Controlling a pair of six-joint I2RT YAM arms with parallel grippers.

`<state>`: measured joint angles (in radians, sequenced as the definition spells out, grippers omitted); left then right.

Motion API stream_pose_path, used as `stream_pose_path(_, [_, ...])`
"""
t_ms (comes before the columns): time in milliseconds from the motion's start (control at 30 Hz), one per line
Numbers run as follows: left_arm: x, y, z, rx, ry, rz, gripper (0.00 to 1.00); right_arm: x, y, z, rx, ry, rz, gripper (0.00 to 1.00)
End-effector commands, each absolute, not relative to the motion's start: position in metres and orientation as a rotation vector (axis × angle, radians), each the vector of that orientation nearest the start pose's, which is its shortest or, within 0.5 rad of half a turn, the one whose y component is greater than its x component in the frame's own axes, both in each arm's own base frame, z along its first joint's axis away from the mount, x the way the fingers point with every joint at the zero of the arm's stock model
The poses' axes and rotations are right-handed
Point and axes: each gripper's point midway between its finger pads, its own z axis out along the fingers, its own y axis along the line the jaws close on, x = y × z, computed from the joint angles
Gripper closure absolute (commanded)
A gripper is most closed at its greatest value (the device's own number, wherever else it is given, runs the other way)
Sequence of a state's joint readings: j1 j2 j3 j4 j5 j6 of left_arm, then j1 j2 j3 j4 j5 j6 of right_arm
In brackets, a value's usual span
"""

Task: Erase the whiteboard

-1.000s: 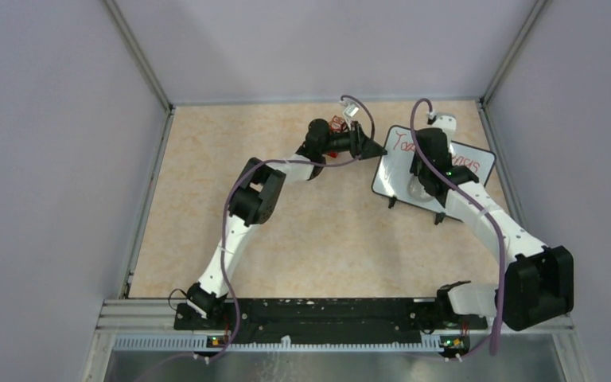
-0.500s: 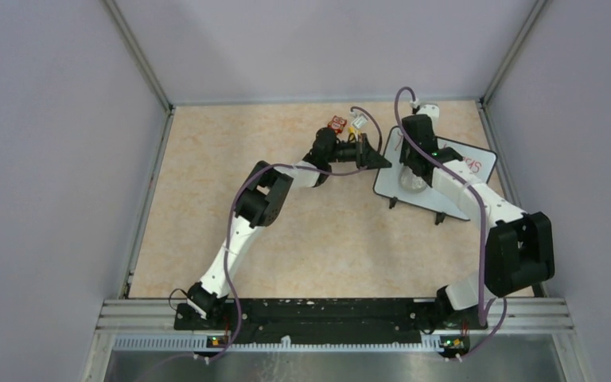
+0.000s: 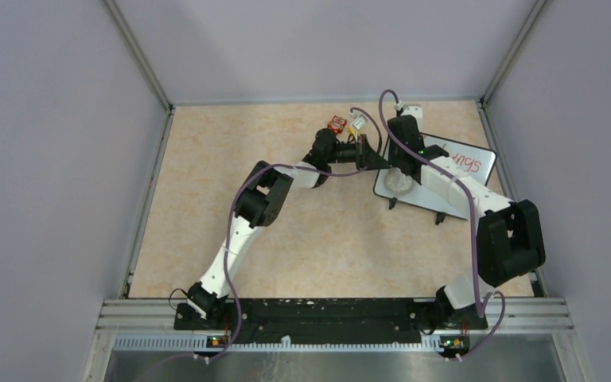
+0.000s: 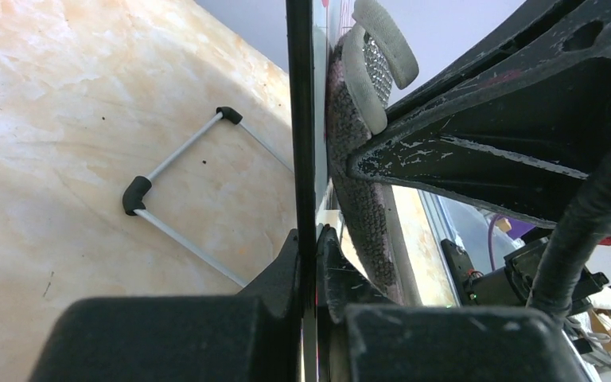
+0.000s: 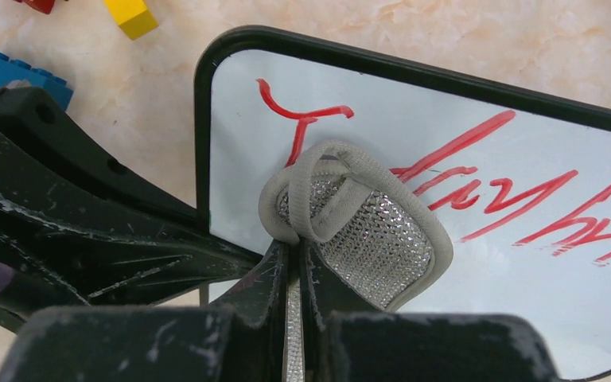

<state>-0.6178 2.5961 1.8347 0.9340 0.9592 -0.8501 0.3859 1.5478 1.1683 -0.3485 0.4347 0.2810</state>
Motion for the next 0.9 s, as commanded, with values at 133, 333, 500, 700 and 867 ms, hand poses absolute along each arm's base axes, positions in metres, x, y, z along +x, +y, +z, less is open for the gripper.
stream_pose_path(133, [0.414,-0.487,0.124,0.803,1.523,-1.686,1.0,0.453,0.127,0.194,0.156,2.099,0.005,1.0])
stream_pose_path(333, [0.415,-0.487,0.123,0.806,1.527,-1.678,1.0,0.474,0.121,0.213,0.192,2.072,0.029,1.0])
stream_pose_path(500, [0.415,-0.487,0.122,0.808,1.532,-1.676,1.0,0.488,0.116,0.229,0.211,2.054,0.003,1.0])
stream_pose_path(700, [0.415,-0.487,0.121,0.805,1.534,-1.673,1.0,0.493,0.087,0.224,0.306,2.078,-0.035,1.0])
stream_pose_path(867, [0.416,-0.486,0.121,0.803,1.537,-1.669,1.0,0.473,0.054,0.204,0.371,2.117,-0.131,1.0])
